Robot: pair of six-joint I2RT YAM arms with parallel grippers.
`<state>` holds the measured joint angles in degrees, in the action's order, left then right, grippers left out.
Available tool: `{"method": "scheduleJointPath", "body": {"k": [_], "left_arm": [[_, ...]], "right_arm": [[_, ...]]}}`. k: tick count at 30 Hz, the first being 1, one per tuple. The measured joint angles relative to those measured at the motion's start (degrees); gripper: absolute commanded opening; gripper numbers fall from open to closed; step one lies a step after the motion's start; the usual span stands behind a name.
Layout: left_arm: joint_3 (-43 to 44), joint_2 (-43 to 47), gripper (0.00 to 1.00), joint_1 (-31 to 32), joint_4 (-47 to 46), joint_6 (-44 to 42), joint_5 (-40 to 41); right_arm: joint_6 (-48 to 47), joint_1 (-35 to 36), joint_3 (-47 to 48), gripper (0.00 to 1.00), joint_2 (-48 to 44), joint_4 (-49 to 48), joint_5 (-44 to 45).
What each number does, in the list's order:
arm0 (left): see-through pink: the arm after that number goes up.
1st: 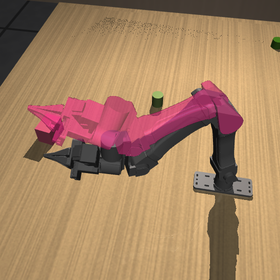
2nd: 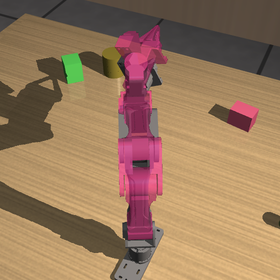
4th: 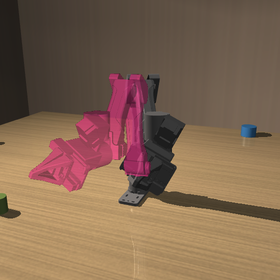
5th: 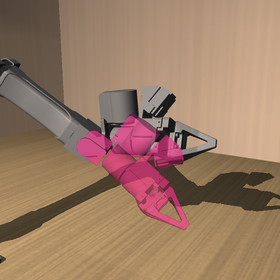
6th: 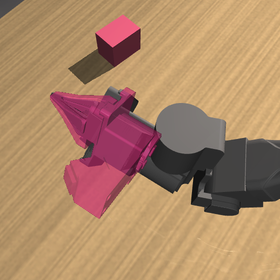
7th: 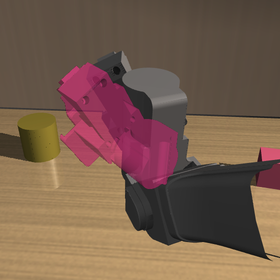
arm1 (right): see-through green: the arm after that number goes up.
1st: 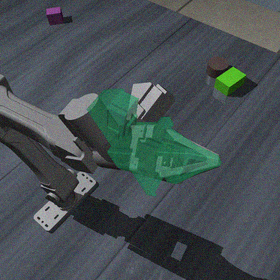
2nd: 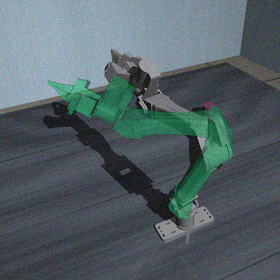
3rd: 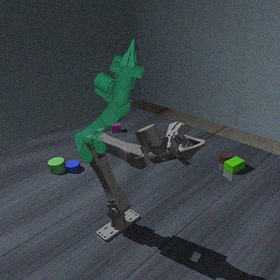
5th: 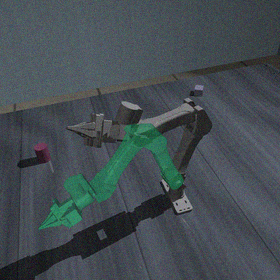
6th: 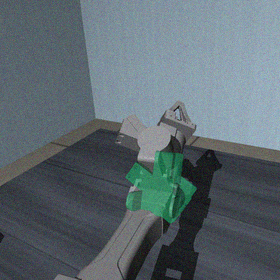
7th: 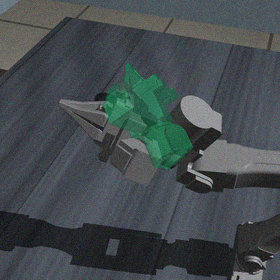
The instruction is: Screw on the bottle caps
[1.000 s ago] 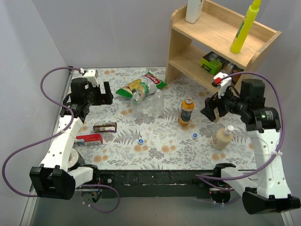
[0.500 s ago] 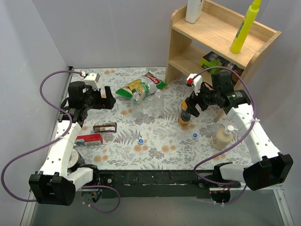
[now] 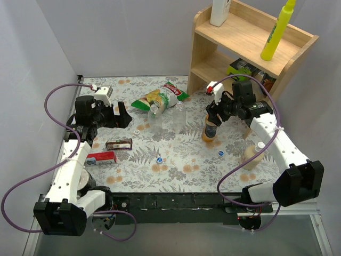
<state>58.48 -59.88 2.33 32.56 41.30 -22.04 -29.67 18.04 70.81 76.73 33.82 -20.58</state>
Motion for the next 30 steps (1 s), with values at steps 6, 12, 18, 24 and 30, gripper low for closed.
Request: {"method": "scheduleJointPath", "body": {"k": [6, 12, 18, 24, 30], "left_arm": [[0.0, 0.0, 0.96, -0.3, 0.0, -0.1, -2.8], [0.0, -1.2, 0.98, -0.2, 0.1, -3.1, -10.7], [3.6, -2.1, 0.98, 8.7, 0.5, -12.2, -15.6], [7.8, -5.1, 0.98, 20.0, -2.3, -17.0, -18.3], [8.0, -10.3, 0.98, 32.7, -8.1, -16.6, -15.1]], "right_arm": [[1.7, 0.0, -0.5, 0.24, 0.1, -3.1, -0.2], [2.8, 0.0, -0.9, 0.01, 0.0, -4.3, -2.3], [4.3, 0.0, 5.2, 0.01, -1.3, 5.2, -9.9], [10.6, 0.1, 14.3, 0.01, -5.8, 7.1, -20.5], [16.6, 0.5, 20.7, 0.01, -6.6, 6.2, -25.7]]}}
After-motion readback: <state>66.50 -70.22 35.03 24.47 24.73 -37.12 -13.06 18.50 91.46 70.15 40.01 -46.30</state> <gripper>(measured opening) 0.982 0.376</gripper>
